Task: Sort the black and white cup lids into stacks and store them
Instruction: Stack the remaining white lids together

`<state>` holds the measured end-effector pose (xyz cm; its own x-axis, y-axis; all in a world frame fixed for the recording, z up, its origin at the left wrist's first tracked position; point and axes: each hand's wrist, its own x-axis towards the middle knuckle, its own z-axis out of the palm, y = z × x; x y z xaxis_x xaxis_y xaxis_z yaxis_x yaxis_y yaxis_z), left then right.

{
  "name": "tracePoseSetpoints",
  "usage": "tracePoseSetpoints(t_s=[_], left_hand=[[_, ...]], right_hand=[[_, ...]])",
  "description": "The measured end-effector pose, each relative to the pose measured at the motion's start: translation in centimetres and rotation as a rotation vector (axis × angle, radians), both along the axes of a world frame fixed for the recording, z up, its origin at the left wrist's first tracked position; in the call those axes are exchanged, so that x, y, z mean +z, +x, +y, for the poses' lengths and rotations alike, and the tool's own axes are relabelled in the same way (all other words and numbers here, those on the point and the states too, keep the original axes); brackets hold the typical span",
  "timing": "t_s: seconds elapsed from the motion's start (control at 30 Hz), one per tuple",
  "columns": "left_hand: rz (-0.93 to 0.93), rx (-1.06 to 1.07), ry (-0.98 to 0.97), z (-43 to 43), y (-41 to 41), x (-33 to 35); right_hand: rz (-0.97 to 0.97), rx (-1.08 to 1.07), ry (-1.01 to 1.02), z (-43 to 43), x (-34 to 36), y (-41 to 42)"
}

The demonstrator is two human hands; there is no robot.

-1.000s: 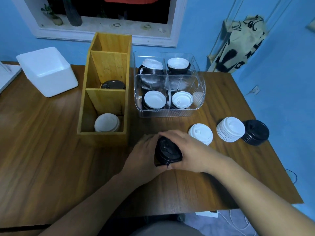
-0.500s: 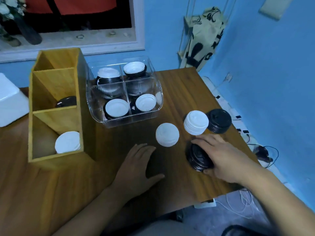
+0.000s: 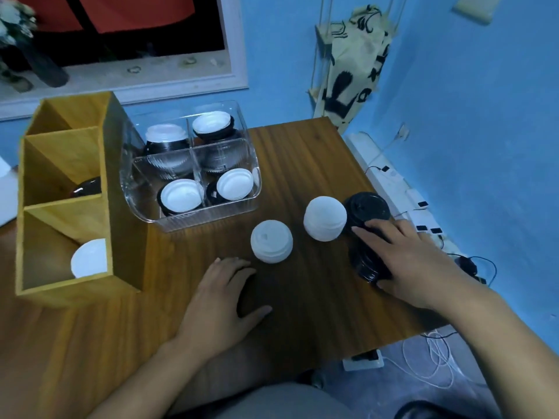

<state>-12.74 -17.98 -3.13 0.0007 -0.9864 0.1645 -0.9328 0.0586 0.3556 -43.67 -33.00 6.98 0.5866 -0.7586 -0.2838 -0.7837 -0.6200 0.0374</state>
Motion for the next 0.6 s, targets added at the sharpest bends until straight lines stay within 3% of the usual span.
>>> tracePoseSetpoints(t_s=[0.17,0.43,0.5,0.6], left_hand=[[-0.026,0.096,0.019,0.2,1.8,1.7],[-0.131,0.295,-0.136,-4.1,8.2,8.2],[-0.177,0.328,-0.052,-6.4,9.9,9.4],[-0.235,0.358,0.174,-9.8,11.7,10.7]], right_hand=[[-0.126,0.165,0.019,-0.3,2.5,6.7],[-0.384,0.335,-0.006,-2.8,3.8,20.6],[-0.351,0.321,-0.033,-3.9,3.7,23.9],[-0.145,0.263,-0.027,-6.2,3.5,27.9]])
